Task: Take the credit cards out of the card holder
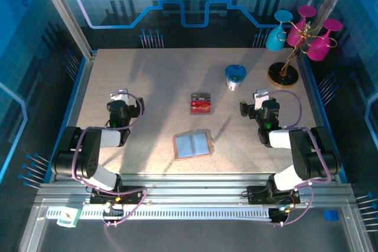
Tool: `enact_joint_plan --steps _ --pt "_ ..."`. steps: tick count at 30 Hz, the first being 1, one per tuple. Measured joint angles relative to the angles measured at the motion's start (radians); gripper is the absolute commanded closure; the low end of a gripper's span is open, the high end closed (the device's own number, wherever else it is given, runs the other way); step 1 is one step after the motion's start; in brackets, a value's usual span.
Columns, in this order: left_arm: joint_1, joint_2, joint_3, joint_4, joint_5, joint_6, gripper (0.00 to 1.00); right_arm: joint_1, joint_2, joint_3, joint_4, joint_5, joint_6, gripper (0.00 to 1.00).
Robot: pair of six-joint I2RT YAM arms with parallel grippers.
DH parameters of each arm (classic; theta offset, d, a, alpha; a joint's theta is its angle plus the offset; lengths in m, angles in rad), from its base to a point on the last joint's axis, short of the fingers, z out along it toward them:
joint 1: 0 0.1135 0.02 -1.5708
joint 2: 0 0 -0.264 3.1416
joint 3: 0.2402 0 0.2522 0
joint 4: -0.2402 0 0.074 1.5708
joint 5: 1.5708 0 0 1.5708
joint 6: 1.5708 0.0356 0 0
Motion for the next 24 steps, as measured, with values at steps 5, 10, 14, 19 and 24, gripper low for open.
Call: enact_joint_plan --steps 5,10,14,19,24 --pt "0.0 0.01 -0.026 0.041 0.057 0.004 0.01 0.0 0.021 -0.007 0.046 0.0 0.003 0.0" --pt "0.0 0.01 -0.024 0.051 0.101 0.023 0.01 0.0 0.021 -0.008 0.059 -0.003 0.004 0.0" --pt "0.0 0.01 -0.024 0.055 0.119 0.027 0.01 0.0 0.021 -0.008 0.063 -0.005 0.004 0.0" --pt "0.0 0.01 -0.024 0.055 0.127 0.028 0.01 0.0 0.022 -0.008 0.066 -0.008 0.008 0.0" --pt "-0.009 0.011 -0.025 0.073 0.125 0.049 0.01 0.0 0.022 -0.008 0.066 -0.008 0.011 0.0"
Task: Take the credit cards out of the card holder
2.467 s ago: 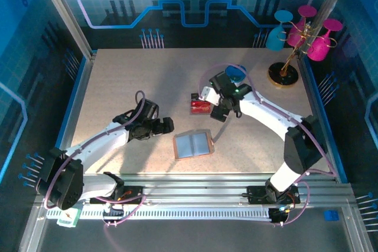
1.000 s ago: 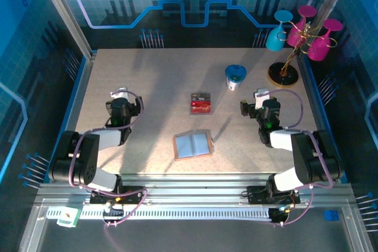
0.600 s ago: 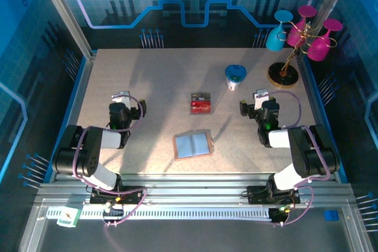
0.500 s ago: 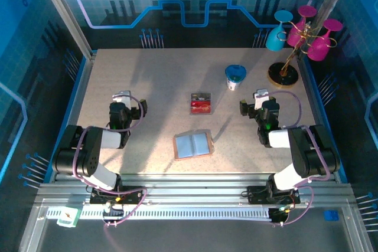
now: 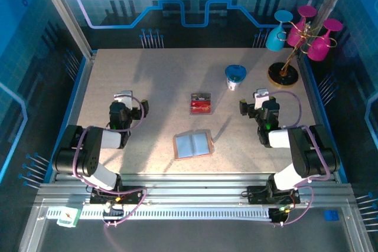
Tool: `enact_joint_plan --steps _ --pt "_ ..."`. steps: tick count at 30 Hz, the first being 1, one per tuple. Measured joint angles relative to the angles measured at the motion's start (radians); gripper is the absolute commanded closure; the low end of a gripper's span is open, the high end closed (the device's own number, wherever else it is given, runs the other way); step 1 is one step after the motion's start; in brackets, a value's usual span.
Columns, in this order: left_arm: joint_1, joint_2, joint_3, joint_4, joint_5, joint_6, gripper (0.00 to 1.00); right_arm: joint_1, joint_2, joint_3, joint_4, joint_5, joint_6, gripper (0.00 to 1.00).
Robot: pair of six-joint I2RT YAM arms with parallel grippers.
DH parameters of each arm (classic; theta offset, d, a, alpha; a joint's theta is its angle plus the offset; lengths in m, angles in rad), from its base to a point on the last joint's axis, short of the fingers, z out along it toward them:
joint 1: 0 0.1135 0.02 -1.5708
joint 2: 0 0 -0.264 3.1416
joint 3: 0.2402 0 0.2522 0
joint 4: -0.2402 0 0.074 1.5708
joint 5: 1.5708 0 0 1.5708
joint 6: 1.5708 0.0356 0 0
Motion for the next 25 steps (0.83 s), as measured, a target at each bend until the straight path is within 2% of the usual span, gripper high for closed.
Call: enact_joint_plan --steps 5,25 --pt "-0.037 0.0 -0.025 0.06 -0.015 0.026 0.01 0.0 0.0 0.0 0.0 0.0 0.0 0.0" --pt "-0.037 0.0 -0.025 0.079 -0.019 0.032 0.01 0.0 0.0 0.0 0.0 -0.006 0.0 0.0"
